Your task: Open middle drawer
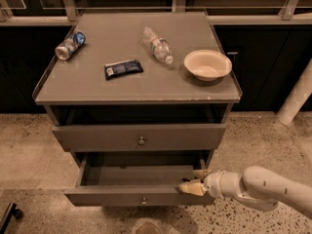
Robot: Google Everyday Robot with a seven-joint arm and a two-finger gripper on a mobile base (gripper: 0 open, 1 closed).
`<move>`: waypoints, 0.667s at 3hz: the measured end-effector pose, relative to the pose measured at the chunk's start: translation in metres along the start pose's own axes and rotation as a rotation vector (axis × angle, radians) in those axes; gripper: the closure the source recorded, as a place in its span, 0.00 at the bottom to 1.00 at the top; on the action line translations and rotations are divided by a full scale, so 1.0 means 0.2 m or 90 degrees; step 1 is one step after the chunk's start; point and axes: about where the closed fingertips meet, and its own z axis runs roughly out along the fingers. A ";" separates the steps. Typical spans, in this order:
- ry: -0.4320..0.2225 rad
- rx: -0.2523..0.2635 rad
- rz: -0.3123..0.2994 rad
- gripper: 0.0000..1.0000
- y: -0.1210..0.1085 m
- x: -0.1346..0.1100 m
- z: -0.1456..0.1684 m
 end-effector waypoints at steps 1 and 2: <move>0.000 0.000 0.000 0.00 0.00 0.00 0.00; 0.000 0.000 0.000 0.00 0.00 0.00 0.00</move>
Offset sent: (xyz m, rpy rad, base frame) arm 0.0000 0.0000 0.0000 0.0000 0.0000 0.0000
